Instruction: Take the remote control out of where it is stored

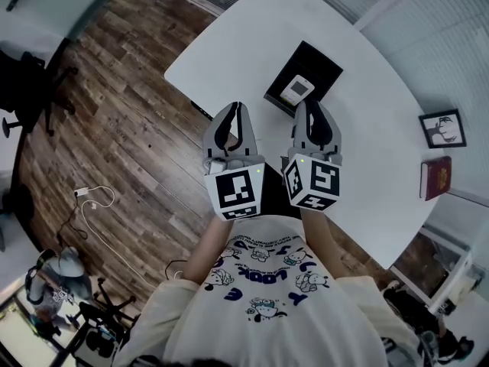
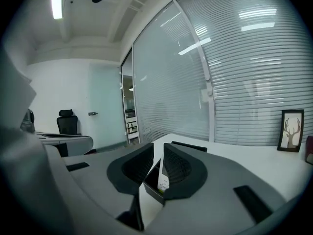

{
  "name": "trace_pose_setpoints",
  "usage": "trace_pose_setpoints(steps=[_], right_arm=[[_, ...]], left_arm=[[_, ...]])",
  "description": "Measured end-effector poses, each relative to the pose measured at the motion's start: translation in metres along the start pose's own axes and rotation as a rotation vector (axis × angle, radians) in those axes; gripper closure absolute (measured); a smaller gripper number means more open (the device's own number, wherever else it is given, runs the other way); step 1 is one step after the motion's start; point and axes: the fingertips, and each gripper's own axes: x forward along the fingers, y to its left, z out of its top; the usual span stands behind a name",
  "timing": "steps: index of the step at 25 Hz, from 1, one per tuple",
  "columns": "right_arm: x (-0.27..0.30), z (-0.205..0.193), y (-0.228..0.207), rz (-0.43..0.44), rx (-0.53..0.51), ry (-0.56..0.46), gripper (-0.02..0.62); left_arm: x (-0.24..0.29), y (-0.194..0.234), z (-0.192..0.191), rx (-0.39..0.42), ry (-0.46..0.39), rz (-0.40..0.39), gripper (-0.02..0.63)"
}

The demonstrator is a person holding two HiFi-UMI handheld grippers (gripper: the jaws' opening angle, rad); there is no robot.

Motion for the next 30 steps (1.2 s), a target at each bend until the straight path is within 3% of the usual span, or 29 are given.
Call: trace_pose_setpoints(steps=[17,20,30], right_arm=[[0.050,-0.040,-0.041,-0.007,0.039,0.111,0.532],[0.056,-0.045,-0.040,0.018,0.042,0.129,0.468],[0.075,-0.059,-0.039,0.078,0.050,0.168,0.440]], left_arm=[[0.059,-0.013,-0.042,0.011,0.131,0.002,0.581],[0.064,-0.018,-0.045,0.012,0.140,-0.004,0.580],[0.078,-0.018,-0.059,0.010,0.174,0.015,0.580]])
